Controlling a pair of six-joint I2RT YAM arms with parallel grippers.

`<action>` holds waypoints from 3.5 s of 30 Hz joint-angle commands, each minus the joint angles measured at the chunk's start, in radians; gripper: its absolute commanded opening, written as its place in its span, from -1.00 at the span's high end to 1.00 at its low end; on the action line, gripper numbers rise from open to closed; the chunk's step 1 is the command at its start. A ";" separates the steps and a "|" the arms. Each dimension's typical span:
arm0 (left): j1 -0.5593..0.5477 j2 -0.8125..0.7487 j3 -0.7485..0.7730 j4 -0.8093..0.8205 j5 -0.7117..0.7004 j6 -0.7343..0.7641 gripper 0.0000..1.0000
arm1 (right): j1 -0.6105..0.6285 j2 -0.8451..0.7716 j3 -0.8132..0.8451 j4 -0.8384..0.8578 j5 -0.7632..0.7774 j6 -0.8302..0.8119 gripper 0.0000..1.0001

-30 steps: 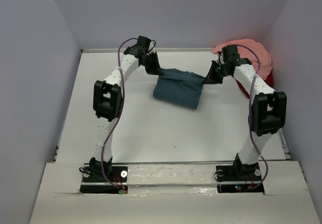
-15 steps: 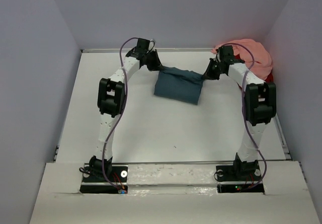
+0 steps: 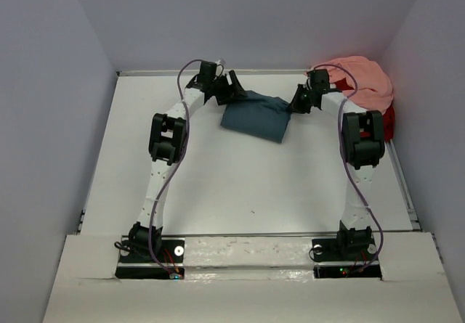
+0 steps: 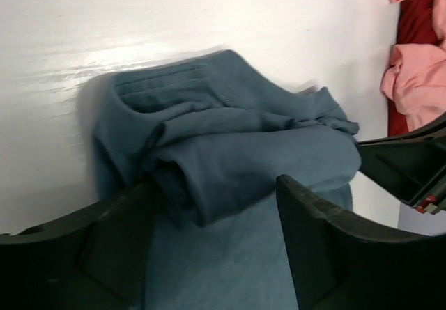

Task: Fold and stack the t-shirts
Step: Fold the long partially folded tshirt into a neat square

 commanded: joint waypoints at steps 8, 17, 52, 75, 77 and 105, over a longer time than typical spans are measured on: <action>0.001 -0.112 -0.065 0.048 -0.061 0.029 -0.85 | -0.011 -0.103 0.037 0.076 0.101 -0.042 -0.34; 0.019 -0.220 -0.071 -0.005 -0.056 0.046 -0.85 | -0.011 -0.245 -0.035 0.048 0.058 -0.045 -0.46; 0.090 -0.149 -0.267 -0.170 0.091 0.236 -0.93 | -0.011 -0.157 -0.401 0.189 -0.324 0.268 -0.72; 0.001 -0.033 -0.200 -0.249 0.166 0.242 0.23 | -0.002 -0.134 -0.358 0.125 -0.300 0.234 0.10; 0.001 -0.031 -0.195 -0.269 0.157 0.250 0.37 | -0.002 -0.129 -0.348 0.091 -0.287 0.220 0.60; -0.171 -0.534 -0.925 -0.355 -0.070 0.233 0.61 | 0.182 -0.136 -0.183 -0.487 -0.202 -0.079 1.00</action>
